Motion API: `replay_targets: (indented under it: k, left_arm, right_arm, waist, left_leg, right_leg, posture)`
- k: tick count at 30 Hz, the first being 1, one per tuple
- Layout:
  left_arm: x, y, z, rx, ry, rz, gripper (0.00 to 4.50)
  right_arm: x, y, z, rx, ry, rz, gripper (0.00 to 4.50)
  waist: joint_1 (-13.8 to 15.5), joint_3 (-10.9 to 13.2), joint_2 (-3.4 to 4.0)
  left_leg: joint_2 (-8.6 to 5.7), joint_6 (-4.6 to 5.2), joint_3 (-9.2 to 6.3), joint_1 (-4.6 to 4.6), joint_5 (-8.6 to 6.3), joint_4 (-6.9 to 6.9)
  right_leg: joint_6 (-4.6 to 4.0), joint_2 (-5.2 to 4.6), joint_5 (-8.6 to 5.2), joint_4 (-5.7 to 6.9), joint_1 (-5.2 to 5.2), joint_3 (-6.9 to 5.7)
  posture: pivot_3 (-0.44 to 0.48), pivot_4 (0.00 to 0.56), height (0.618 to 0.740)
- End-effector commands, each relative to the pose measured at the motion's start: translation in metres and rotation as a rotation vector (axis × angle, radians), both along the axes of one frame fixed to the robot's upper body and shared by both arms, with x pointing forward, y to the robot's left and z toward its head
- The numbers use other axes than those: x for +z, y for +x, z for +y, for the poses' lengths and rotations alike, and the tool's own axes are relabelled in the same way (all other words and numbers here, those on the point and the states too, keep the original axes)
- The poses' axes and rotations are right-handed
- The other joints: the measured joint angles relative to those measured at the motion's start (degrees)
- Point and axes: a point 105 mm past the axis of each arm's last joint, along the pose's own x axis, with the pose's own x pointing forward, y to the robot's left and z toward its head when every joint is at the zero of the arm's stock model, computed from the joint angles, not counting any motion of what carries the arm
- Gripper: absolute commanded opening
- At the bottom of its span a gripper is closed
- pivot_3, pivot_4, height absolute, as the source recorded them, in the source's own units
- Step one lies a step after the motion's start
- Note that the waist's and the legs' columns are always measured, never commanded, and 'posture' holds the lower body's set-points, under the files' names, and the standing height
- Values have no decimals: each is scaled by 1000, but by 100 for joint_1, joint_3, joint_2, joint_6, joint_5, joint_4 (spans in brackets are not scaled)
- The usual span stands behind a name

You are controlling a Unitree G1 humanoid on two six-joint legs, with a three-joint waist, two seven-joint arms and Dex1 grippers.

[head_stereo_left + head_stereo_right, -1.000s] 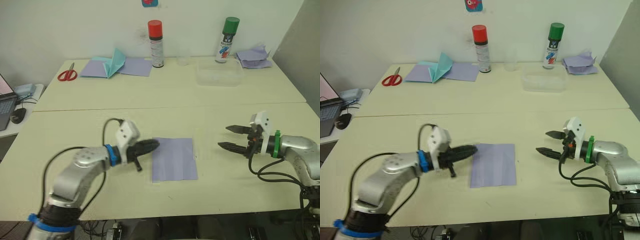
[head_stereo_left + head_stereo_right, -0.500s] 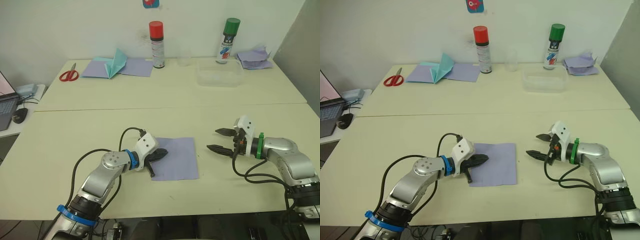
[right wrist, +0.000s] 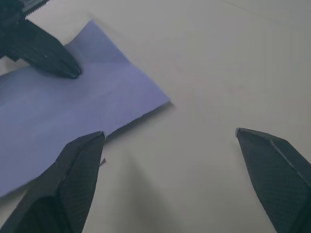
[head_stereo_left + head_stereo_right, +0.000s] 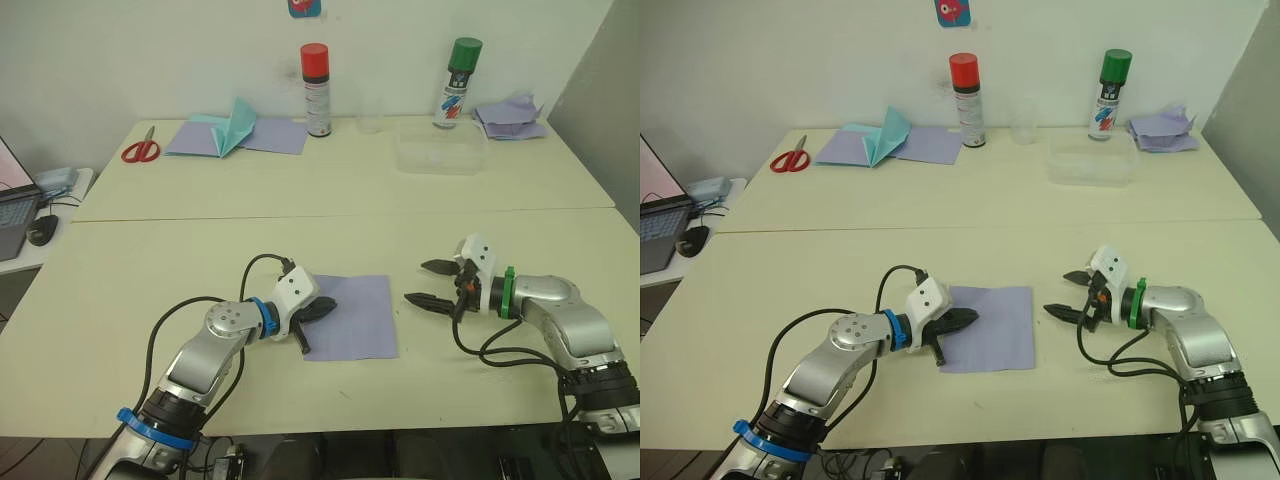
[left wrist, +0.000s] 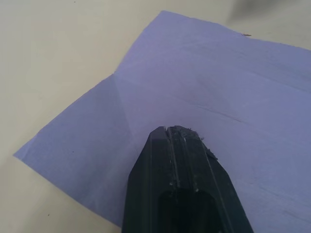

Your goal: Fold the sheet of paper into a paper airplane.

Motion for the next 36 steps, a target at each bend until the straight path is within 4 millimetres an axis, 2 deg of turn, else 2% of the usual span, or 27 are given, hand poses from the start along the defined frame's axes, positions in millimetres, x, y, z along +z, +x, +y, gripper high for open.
replay_targets:
  k: [1,8,9,10,17,27,36]
  left_arm:
    - [-20,-3,4,21,44,72,0]
    - [-20,-2,2,25,40,75,0]
    - [-20,-2,2,25,40,76,0]
    - [-20,-2,3,26,39,77,0]
    - [-22,-2,3,26,40,83,0]
    - [-25,-2,4,32,43,89,0]
    - [-28,-8,8,17,65,106,0]
  right_arm:
    - [-10,-8,3,130,-155,-88,3265]
    - [-18,-9,23,165,-135,-104,539]
    - [-19,-10,26,175,-137,-97,181]
    - [-21,-11,29,185,-135,-90,15]
    - [-12,-10,54,169,49,-3,15]
    - [15,-9,67,154,277,44,15]
    - [8,-3,101,165,339,61,15]
  waist:
    - [0,0,0]
    - [2,-2,-2]
    - [2,-2,-2]
    - [2,-2,-3]
    - [1,-3,-3]
    - [9,-3,-2]
    - [0,-3,-2]
  left_leg:
    - [0,0,0,1,0,0]
    - [1,0,-7,40,0,0]
    - [1,0,-9,50,0,-1]
    - [0,1,-10,59,-1,-3]
    - [3,2,-11,78,-2,-8]
    - [1,2,-14,78,-2,-9]
    - [1,2,-15,80,-2,-11]
  right_leg:
    - [0,0,0,0,1,-1]
    - [1,3,-1,-6,50,-4]
    - [2,4,-1,-10,63,-5]
    - [3,4,-1,-13,73,-5]
    - [3,8,-2,-12,84,-1]
    - [3,8,-1,-13,84,-1]
    - [3,9,-1,-13,81,-1]
  posture:
    - [0,150,740]
    - [0,150,740]
    - [0,150,740]
    - [0,150,740]
    - [0,150,740]
    - [0,150,740]
    - [0,150,740]
